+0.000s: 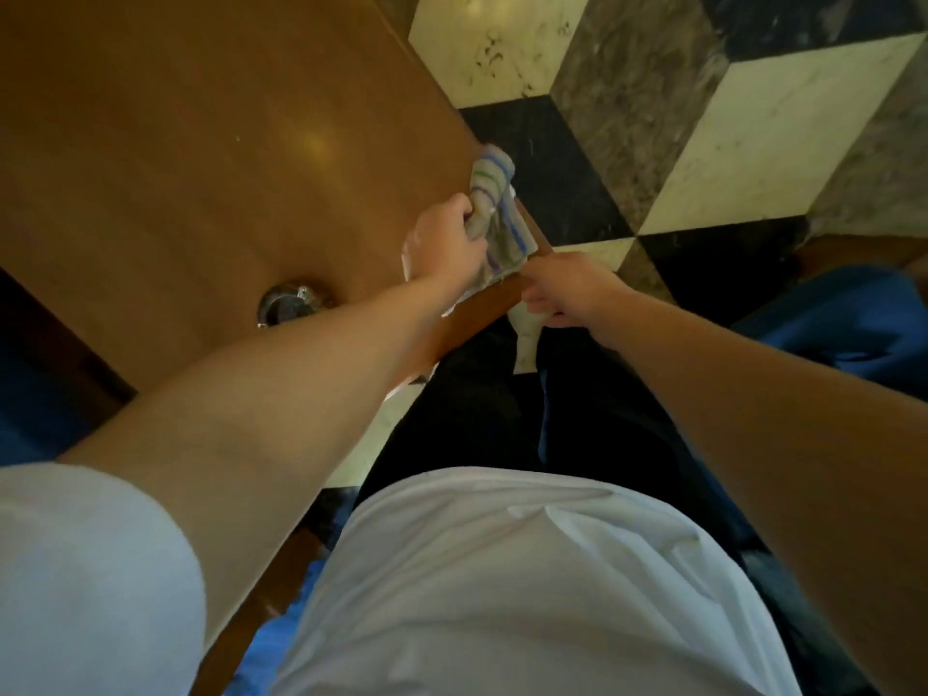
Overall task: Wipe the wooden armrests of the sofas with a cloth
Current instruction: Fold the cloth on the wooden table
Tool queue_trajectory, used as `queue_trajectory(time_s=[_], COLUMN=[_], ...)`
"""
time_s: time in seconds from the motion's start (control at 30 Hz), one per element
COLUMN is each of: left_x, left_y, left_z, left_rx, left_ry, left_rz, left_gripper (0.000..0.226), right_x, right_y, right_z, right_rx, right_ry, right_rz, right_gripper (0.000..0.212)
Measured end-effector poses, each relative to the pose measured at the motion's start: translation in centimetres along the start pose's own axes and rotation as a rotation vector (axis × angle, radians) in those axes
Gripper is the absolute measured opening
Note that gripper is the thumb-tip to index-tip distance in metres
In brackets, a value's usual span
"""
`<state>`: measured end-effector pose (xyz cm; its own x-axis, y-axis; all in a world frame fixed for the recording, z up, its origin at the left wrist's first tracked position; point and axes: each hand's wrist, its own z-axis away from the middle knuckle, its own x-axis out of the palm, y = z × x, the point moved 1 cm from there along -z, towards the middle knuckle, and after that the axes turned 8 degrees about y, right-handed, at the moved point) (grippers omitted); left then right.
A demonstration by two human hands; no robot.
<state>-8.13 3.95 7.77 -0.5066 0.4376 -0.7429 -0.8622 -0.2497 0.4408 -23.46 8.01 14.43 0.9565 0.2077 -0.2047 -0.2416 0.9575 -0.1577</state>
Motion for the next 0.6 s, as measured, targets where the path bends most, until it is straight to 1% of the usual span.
queue_trajectory(time_s=[0.03,0.1,0.13,0.2,0.27,0.33,0.43,0.53,0.6], left_x=[-0.1,-0.6,-0.8,-1.0,-1.0,-0.8,-0.5,-0.1,0.6], left_y=[0.8,3.1,4.3,7.2,10.3,13.9,20.1,25.8,29.8], left_z=[0.8,2.8,3.9,6.2,8.1,9.9,12.8,15.5,17.3], left_rx=[0.007,0.039,0.062,0.172,0.331,0.486,0.726,1.016,1.204], left_ry=[0.006,0.041,0.055,0.074,0.119,0.149,0.122,0.117,0.073], left_rz=[-0.008,-0.028,-0.029,-0.073,-0.139,-0.149,-0.166,-0.220,-0.235], left_gripper=[0.009,0.004,0.007,0.011,0.014,0.015,0.017,0.017,0.015], right_x=[0.0,-0.6,-0.8,-1.9,-3.3,-5.7,-10.1,-15.2,-19.2], right_y=[-0.1,0.4,1.0,2.4,4.0,6.2,10.0,13.7,15.3], right_z=[0.2,1.4,1.8,3.2,4.3,5.6,7.6,9.2,10.3], right_rx=[0.049,0.085,0.083,0.081,0.074,0.072,0.037,-0.055,-0.141], right_ry=[-0.023,-0.043,-0.052,-0.076,-0.091,-0.150,-0.231,-0.273,-0.302], right_rz=[-0.101,-0.223,-0.281,-0.455,-0.646,-0.858,-1.181,-1.514,-1.722], right_gripper=[0.040,0.048,0.051,0.058,0.062,0.065,0.071,0.069,0.066])
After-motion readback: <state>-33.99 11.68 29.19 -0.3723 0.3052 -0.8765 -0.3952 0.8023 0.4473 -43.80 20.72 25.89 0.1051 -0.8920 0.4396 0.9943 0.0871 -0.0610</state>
